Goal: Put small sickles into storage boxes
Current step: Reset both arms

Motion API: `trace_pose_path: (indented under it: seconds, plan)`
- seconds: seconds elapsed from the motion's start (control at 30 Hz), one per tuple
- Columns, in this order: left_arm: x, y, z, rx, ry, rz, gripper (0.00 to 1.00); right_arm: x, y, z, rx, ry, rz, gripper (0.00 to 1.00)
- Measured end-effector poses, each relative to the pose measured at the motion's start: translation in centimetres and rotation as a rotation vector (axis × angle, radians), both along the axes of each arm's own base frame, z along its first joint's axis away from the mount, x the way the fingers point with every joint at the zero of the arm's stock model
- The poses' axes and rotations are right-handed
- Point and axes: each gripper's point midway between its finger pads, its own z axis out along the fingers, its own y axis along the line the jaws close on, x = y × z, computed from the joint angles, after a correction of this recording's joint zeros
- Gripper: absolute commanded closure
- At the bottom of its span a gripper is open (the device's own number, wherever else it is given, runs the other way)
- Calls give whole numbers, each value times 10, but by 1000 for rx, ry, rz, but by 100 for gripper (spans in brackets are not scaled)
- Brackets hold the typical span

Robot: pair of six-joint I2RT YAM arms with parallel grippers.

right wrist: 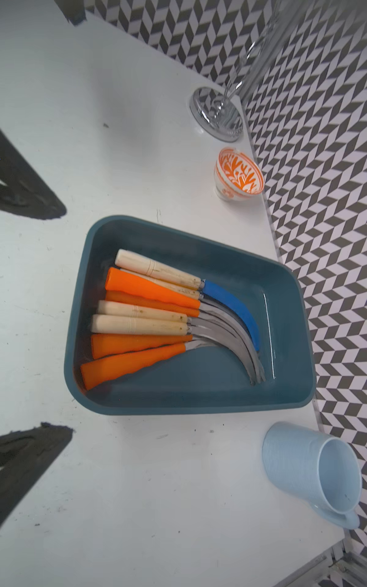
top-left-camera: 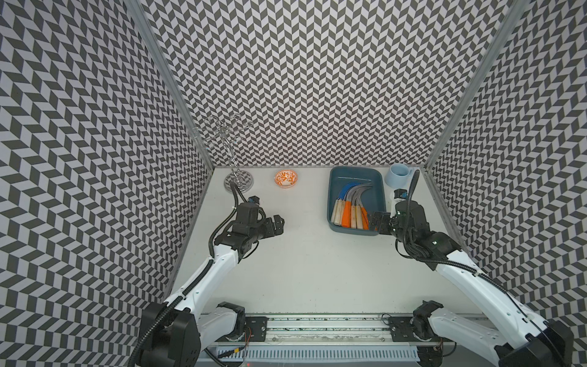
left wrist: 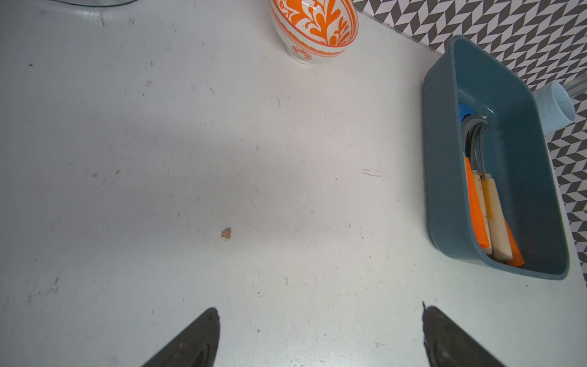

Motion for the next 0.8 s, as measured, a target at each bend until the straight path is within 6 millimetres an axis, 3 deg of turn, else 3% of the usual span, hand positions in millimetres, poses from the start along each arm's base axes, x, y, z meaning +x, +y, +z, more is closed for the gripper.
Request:
trace_pose_path:
  seconds: [0.13,0.3,0.5,0.63,0.8]
  plan:
    - [6,26,-14,27,-55,105,0,9,-26,-31,-44,-53,-58,0]
    - [20,61,-6,95,-161,280,0,25,-71,-57,-77,-98,-172,0]
    - [32,94,1,197,-283,391,0,41,-85,-86,-135,-117,-197,1]
    - [33,115,-9,247,-327,440,0,56,-98,-88,-182,-156,-237,0]
    - [46,132,-7,318,-423,461,0,64,-110,-79,-212,-251,-293,0]
